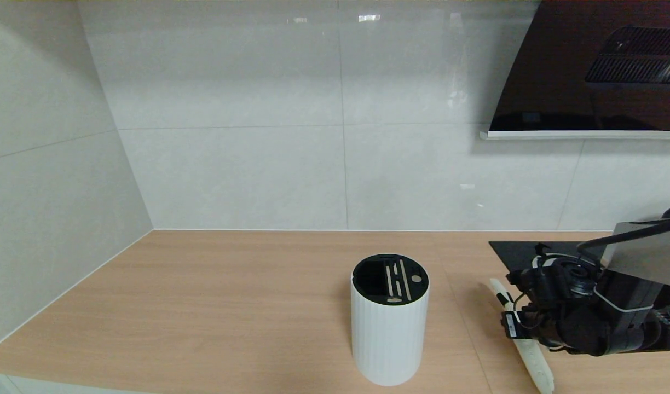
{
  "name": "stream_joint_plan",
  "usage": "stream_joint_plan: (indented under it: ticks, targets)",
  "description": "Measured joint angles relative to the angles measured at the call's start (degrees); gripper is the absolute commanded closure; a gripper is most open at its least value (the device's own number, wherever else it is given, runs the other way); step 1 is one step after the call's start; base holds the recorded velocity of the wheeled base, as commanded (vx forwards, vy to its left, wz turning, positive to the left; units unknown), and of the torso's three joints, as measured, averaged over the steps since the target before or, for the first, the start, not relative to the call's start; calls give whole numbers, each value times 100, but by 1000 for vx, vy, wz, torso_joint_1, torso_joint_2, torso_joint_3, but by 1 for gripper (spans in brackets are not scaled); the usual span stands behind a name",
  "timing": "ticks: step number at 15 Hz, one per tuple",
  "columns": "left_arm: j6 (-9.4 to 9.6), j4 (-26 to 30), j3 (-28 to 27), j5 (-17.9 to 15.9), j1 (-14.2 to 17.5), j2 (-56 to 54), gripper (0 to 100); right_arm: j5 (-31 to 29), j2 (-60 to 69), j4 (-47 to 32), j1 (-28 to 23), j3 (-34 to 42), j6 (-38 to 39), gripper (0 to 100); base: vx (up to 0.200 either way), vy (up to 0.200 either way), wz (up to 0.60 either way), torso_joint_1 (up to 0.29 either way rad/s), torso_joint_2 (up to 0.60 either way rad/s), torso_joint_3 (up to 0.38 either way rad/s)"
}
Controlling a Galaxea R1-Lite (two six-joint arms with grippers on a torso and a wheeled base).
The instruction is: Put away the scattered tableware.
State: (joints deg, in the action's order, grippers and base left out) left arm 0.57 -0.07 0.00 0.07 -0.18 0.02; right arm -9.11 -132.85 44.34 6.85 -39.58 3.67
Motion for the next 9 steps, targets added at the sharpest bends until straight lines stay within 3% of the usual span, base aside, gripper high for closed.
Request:
stream_joint_plan:
  ticks: [6,9]
  targets:
    - [130,-35,-16,-17,0,0,0,-2,1089,16,271,485,13,100,0,0,0,0,0,0]
    - [112,119,-466,-608,0,13,0,-13,1670,-16,334,524,7,100,0,0,0,0,0,0]
